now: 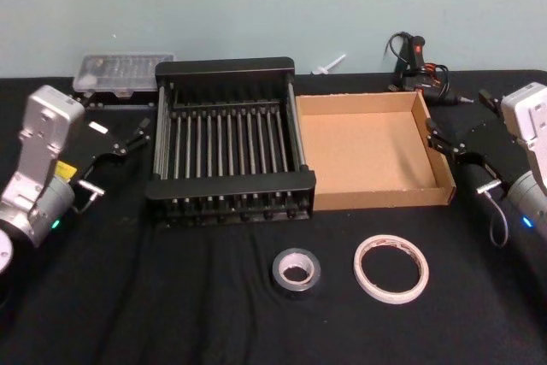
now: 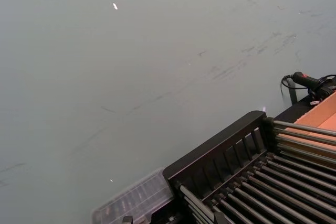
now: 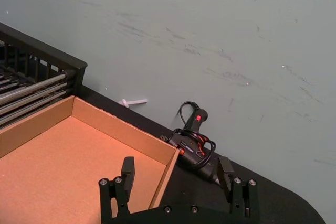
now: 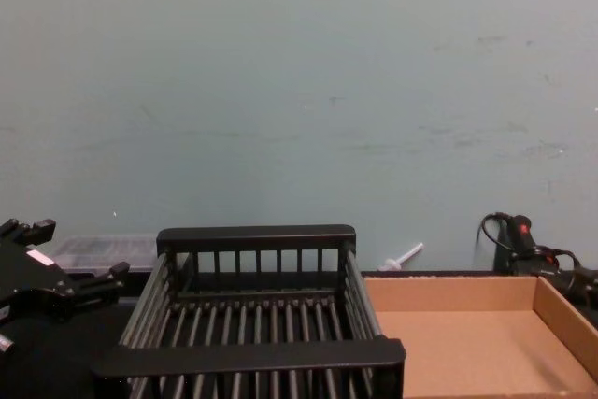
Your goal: Pick up the white tape and place it into the black box , Pick up the silver tape and place it into the brown box.
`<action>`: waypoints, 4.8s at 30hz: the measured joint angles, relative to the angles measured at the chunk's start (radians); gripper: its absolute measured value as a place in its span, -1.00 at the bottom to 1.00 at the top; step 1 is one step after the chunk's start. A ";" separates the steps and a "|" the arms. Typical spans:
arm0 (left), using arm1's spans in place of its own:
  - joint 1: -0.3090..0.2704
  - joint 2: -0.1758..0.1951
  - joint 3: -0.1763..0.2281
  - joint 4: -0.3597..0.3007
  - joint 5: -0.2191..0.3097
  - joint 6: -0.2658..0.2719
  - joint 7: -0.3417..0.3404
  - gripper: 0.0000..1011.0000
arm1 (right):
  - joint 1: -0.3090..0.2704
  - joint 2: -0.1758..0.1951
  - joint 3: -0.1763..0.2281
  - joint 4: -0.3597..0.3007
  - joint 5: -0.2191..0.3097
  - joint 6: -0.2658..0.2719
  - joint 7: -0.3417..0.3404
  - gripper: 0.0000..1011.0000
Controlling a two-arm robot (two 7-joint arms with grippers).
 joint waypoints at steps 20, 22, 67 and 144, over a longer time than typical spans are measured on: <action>0.000 0.000 0.000 0.000 0.000 0.000 0.000 0.98 | -0.077 0.009 0.053 -0.080 0.034 0.023 0.042 0.98; 0.000 0.000 0.000 0.000 0.000 0.000 0.000 0.98 | -0.101 0.015 0.065 -0.107 0.048 0.036 0.049 0.98; 0.000 0.000 0.000 0.000 0.000 0.000 0.000 0.98 | -0.382 0.040 0.164 -0.360 0.142 0.346 0.169 0.98; 0.000 0.000 0.000 0.000 0.000 0.000 0.000 0.98 | -0.393 -0.023 0.186 -0.333 0.077 0.400 0.244 -0.73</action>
